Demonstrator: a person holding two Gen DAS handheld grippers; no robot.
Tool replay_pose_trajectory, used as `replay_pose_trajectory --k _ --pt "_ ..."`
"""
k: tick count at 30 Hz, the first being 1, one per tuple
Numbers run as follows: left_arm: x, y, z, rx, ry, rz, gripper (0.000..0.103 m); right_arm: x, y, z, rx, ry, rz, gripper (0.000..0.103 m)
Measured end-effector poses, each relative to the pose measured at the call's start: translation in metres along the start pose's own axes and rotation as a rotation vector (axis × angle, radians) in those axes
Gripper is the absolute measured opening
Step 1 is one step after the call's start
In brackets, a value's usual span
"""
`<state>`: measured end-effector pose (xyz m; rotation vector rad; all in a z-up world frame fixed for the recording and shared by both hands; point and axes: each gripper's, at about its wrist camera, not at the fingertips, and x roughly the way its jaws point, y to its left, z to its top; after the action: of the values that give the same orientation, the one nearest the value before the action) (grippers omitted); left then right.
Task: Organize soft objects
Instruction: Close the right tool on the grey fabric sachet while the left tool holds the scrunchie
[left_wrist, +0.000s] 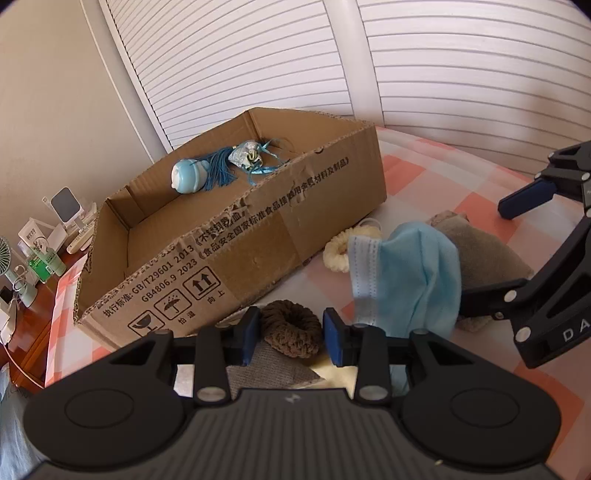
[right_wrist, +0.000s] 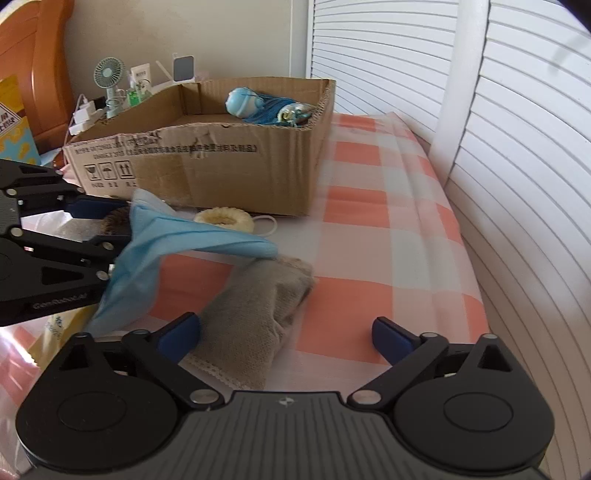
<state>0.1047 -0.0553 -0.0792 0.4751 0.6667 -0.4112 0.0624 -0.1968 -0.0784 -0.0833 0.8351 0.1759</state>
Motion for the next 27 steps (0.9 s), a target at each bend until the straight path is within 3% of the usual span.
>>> replay_pose_trajectory --k 11,14,18,21,26,27 --pt "-0.001 0.005 0.0 -0.035 0.002 -0.013 0.033 -0.006 0.012 0.006 -0.053 -0.027 0.037 0.05" --pt "-0.002 0.009 0.0 -0.06 0.002 -0.022 0.033 -0.008 0.006 0.008 -0.048 -0.033 0.012 0.045" --pt "-0.005 0.015 -0.002 -0.083 0.003 -0.017 0.033 -0.009 -0.001 0.009 -0.037 -0.032 -0.031 0.045" --pt "-0.007 0.019 -0.003 -0.103 0.003 -0.013 0.033 -0.009 -0.004 0.01 -0.02 -0.029 -0.055 0.052" --pt "-0.009 0.026 -0.006 -0.144 0.007 -0.004 0.033 -0.006 0.001 0.012 -0.013 -0.043 -0.042 0.079" --pt "-0.009 0.028 -0.007 -0.153 0.008 -0.004 0.033 -0.005 0.002 0.012 -0.012 -0.047 -0.037 0.08"
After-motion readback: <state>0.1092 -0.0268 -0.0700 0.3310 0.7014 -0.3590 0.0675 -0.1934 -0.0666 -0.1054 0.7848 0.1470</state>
